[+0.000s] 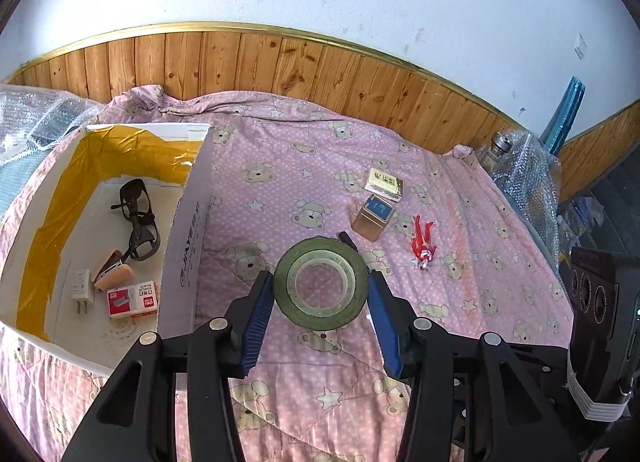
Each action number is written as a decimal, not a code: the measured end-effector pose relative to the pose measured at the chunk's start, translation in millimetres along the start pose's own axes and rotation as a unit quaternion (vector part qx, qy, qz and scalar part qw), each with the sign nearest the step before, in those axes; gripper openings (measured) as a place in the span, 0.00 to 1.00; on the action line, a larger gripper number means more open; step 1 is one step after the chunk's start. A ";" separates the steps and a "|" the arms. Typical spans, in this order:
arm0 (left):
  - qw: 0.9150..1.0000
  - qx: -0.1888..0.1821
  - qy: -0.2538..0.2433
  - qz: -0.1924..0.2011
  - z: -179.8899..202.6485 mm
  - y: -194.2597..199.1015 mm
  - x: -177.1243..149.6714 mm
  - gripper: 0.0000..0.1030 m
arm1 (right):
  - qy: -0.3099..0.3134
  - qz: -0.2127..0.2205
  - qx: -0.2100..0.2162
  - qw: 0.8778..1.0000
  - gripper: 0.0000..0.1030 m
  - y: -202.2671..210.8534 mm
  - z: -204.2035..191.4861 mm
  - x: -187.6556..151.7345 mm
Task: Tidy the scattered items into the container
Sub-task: 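Lift the tape roll and lighter and carry them over the cardboard box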
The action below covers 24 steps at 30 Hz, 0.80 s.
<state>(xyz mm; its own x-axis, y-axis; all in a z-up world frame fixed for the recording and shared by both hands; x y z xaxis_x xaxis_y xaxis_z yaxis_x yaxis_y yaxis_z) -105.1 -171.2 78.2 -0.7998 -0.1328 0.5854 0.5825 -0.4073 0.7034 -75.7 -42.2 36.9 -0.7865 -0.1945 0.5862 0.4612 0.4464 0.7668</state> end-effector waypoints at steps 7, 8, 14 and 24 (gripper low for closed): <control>1.000 -0.006 0.011 0.016 -9.5 21.8 2.0 0.48 | 0.017 0.012 -0.002 1.000 0.18 10.2 -17.2 10.4; 1.000 -0.006 0.011 0.018 -11.0 24.5 2.4 0.48 | 0.019 0.013 -0.002 1.000 0.18 11.1 -20.1 11.9; 0.999 -0.012 0.022 0.030 -22.5 39.3 5.6 0.48 | 0.035 0.018 -0.005 0.999 0.18 14.6 -36.8 22.5; 0.998 -0.015 0.048 0.045 -52.6 56.4 11.9 0.48 | 0.067 0.019 -0.003 0.998 0.18 7.1 -70.8 47.5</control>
<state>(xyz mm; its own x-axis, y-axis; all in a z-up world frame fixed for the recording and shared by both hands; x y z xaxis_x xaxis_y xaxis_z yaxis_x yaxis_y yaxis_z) -89.5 -243.3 103.6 -0.7559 -0.2549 0.6031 0.6486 -0.4172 0.6366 -80.8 -110.1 88.7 -0.7068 -0.2917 0.6445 0.4926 0.4509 0.7444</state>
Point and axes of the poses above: each gripper's, at about its wrist camera, not at the fingertips, and y roughly against the way its jaws point, z to its right, x to its top, the point moved 4 cm from there along -y, roughly the way its jaws point, and after that the axes turned 12 degrees about y, right-handed, at the moved point
